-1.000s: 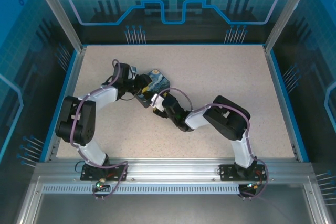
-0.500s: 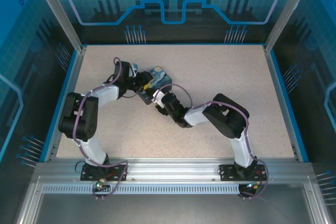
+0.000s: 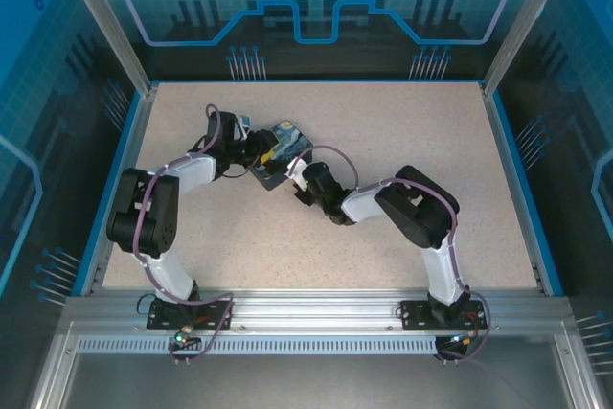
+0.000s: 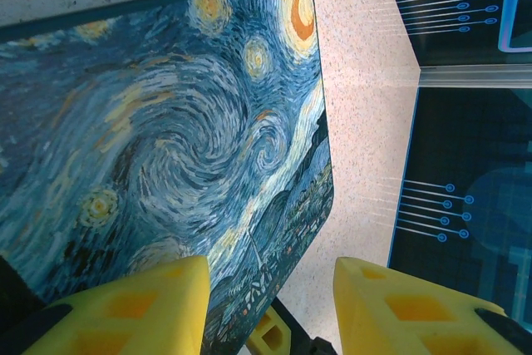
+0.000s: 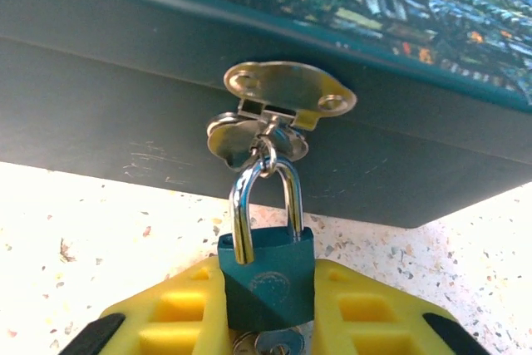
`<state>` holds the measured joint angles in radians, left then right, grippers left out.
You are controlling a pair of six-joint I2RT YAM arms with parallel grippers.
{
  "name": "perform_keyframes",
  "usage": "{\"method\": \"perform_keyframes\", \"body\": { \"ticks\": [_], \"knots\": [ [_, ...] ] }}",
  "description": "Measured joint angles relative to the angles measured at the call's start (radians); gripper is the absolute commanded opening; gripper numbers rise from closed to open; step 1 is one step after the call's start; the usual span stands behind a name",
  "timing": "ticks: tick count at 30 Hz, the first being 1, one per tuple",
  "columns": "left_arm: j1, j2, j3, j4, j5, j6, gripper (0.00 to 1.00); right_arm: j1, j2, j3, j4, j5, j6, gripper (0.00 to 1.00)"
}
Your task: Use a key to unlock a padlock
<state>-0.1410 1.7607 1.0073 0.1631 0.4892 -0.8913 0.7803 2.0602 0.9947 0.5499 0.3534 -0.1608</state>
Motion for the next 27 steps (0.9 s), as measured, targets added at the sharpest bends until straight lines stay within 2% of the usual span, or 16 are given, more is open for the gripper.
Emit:
{"method": "perform_keyframes", "body": {
  "ticks": [4,8,22,27],
  "knots": [
    [0.0,0.0,0.0,0.0,0.0,0.0,0.45,-0.011,-0.018,-0.017,-0.002,-0.034,0.0,0.11],
    [0.0,0.0,0.0,0.0,0.0,0.0,0.45,-0.046,-0.048,-0.042,-0.012,-0.124,0.004,0.1],
    [0.001,0.0,0.0,-0.003,0.006,0.001,0.45,-0.194,-0.106,-0.065,-0.134,-0.657,0.106,0.08],
    [0.001,0.0,0.0,-0.004,0.006,0.001,0.45,-0.227,-0.106,-0.066,-0.139,-0.798,0.177,0.11]
  ]
}}
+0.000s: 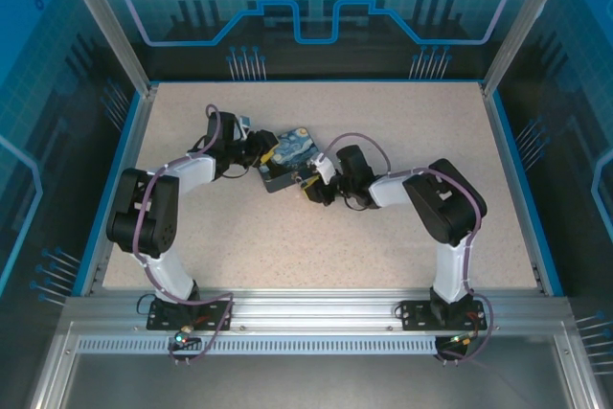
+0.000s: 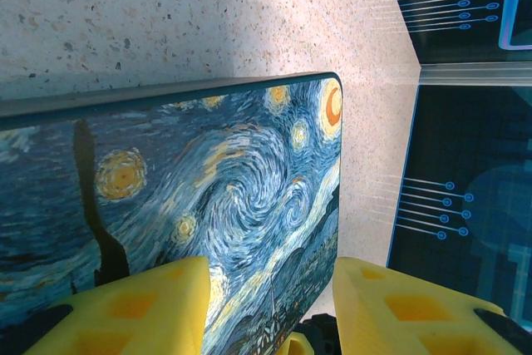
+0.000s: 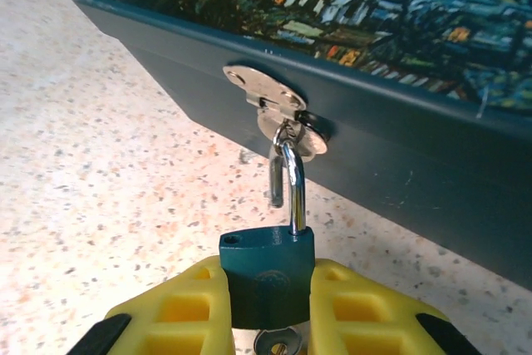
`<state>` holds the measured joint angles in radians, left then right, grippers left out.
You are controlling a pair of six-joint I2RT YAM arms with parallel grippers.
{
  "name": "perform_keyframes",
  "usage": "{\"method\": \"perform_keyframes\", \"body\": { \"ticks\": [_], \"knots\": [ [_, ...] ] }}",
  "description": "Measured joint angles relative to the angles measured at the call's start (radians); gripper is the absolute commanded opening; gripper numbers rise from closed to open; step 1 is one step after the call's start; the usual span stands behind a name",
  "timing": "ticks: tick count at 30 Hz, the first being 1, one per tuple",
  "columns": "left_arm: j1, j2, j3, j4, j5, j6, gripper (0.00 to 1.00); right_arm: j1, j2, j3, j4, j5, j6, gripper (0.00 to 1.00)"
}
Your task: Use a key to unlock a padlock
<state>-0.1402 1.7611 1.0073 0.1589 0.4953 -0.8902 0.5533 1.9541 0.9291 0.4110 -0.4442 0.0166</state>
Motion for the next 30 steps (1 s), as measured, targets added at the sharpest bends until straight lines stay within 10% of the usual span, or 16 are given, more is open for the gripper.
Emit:
{"method": "perform_keyframes", "body": {
  "ticks": [16,30],
  "knots": [
    [0.001,0.0,0.0,-0.003,0.007,0.003,0.45,-0.069,0.028,-0.038,0.077,-0.147,0.214,0.53],
    [0.001,0.0,0.0,-0.003,0.007,0.003,0.44,0.258,-0.126,0.007,-0.197,0.538,-0.008,0.63]
  ]
}}
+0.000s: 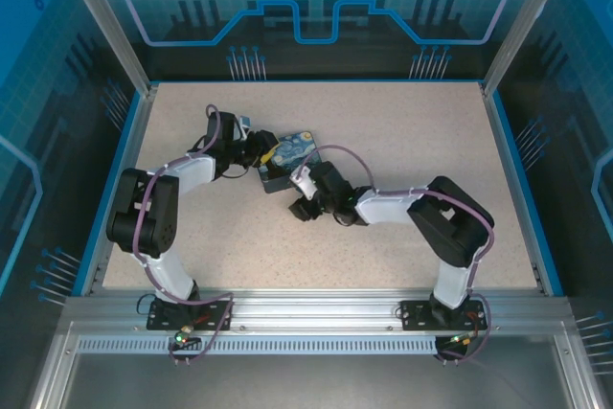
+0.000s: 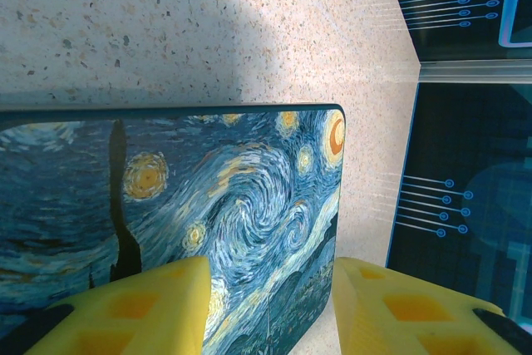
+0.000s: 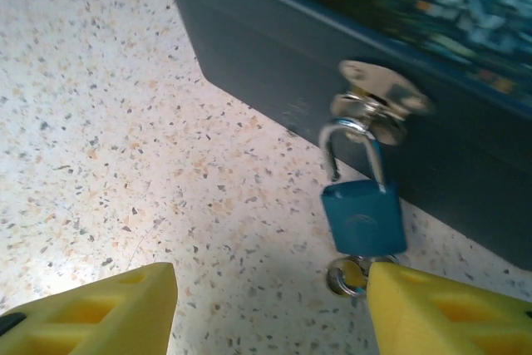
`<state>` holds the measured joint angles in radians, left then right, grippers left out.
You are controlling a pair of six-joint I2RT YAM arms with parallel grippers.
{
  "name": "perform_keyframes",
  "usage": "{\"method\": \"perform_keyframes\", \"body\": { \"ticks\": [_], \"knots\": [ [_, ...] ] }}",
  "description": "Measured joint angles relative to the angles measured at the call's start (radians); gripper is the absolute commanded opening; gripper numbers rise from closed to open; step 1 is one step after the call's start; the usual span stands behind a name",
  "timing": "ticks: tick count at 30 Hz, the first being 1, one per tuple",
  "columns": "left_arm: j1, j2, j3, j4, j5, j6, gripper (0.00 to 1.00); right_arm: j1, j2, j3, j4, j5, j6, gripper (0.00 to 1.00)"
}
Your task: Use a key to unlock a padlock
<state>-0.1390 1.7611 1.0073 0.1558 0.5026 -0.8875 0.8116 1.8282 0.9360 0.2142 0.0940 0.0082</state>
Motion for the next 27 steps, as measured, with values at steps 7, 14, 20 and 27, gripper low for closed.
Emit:
{"method": "perform_keyframes", "body": {
  "ticks": [7,14,20,27],
  "knots": [
    [0.001,0.0,0.0,0.001,0.001,0.0,0.45,0.05,0.099,0.083,-0.028,0.248,-0.06,0.62],
    [0.001,0.002,0.0,0.004,0.003,0.0,0.45,0.067,0.148,0.129,-0.029,0.32,-0.074,0.57],
    [0.004,0.004,0.0,0.008,0.005,-0.001,0.44,0.074,0.174,0.153,-0.022,0.344,-0.082,0.36],
    [0.005,0.005,0.0,0.008,0.008,-0.002,0.45,0.062,0.156,0.119,0.003,0.323,-0.07,0.19]
  ]
}}
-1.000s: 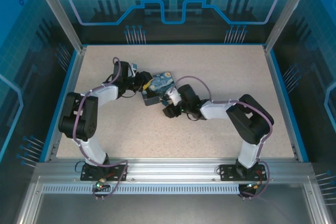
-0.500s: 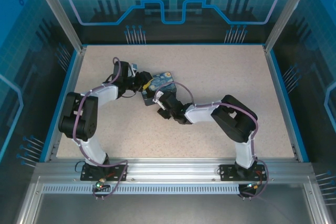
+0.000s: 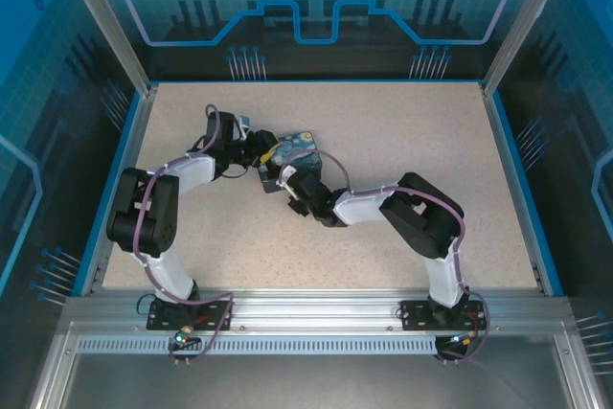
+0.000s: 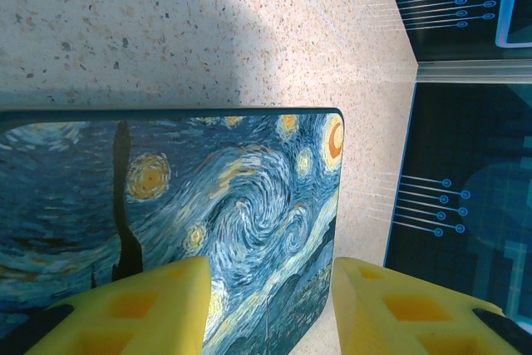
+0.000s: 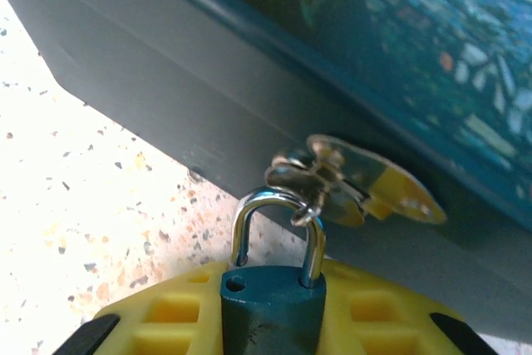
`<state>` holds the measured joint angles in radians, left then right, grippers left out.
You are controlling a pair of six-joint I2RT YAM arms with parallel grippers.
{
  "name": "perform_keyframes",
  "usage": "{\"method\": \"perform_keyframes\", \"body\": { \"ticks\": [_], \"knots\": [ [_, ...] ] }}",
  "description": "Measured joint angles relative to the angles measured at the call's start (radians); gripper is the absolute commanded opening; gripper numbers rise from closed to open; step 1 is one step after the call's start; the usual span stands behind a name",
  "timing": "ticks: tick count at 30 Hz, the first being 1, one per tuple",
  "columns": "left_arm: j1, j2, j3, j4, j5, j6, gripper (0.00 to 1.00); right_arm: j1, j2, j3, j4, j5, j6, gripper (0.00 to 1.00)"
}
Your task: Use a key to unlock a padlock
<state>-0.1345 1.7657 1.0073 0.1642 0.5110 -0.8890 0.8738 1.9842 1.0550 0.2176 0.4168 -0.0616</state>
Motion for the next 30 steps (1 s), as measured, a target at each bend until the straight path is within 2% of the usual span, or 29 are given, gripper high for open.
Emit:
{"method": "perform_keyframes", "body": {
  "ticks": [4,7,17,20,24,30],
  "knots": [
    [0.0,0.001,0.0,0.0,0.007,-0.002,0.44,-0.042,-0.053,-0.055,0.021,-0.097,0.008,0.11],
    [0.0,0.002,0.0,0.0,0.011,-0.002,0.44,-0.08,-0.082,-0.09,0.031,-0.197,0.016,0.09],
    [0.0,0.002,0.0,0.006,0.011,-0.002,0.44,-0.258,-0.108,-0.166,0.1,-0.646,0.087,0.13],
    [0.0,0.002,0.0,0.007,0.011,-0.002,0.44,-0.321,-0.106,-0.197,0.134,-0.791,0.13,0.19],
    [0.0,0.004,0.0,0.006,0.01,-0.002,0.44,-0.38,-0.084,-0.205,0.161,-0.944,0.183,0.36],
    [0.0,0.005,0.0,0.006,0.01,-0.002,0.44,-0.43,-0.054,-0.218,0.209,-1.055,0.253,0.51]
  ]
}}
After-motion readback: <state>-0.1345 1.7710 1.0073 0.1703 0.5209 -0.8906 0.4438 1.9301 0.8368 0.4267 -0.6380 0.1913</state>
